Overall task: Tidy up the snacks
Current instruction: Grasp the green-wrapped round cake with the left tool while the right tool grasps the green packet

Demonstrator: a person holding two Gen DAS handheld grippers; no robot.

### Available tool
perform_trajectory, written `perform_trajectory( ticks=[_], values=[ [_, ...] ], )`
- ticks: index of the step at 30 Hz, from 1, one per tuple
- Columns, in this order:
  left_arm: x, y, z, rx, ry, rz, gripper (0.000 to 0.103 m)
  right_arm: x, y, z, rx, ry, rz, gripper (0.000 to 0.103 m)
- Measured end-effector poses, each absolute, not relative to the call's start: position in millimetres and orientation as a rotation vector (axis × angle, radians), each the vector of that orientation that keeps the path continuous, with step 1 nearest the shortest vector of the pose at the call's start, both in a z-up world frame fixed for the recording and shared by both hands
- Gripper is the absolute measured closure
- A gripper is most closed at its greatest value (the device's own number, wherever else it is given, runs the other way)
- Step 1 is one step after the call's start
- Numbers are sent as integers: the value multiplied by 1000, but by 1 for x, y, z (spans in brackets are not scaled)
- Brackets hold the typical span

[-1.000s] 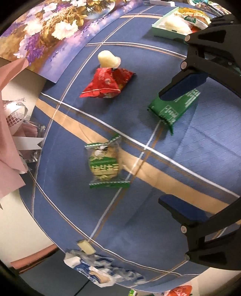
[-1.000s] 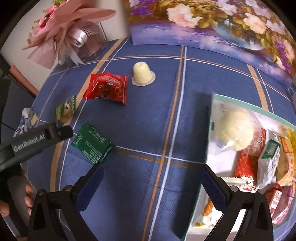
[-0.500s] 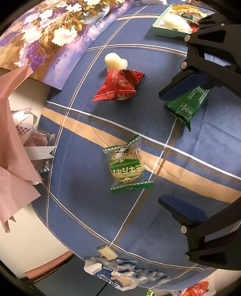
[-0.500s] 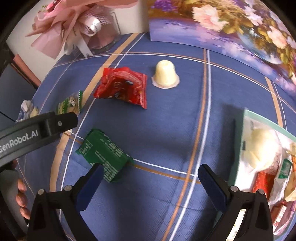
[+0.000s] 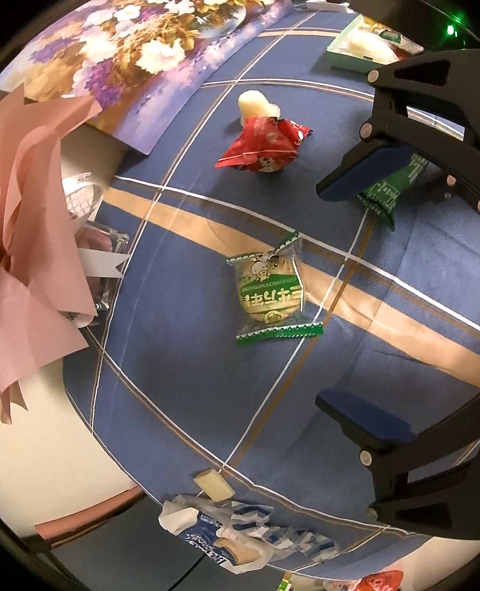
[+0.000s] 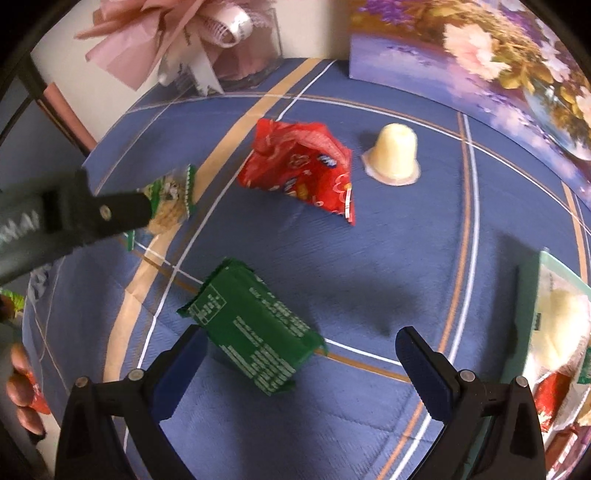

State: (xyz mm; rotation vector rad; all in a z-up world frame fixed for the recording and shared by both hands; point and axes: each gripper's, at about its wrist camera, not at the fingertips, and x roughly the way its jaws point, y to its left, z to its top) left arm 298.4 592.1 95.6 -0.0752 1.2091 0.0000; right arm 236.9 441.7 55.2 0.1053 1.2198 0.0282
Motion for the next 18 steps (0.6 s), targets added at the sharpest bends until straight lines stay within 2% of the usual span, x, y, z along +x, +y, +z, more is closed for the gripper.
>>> perform_trajectory(
  ticks=[13,18],
  values=[
    [315,598,93,-145,1183,1,2,257,453,36,57,1190,-8,1],
    [327,592,81,-55,1179,58,2,263,444,35,42,1173,-41,14]
  ],
)
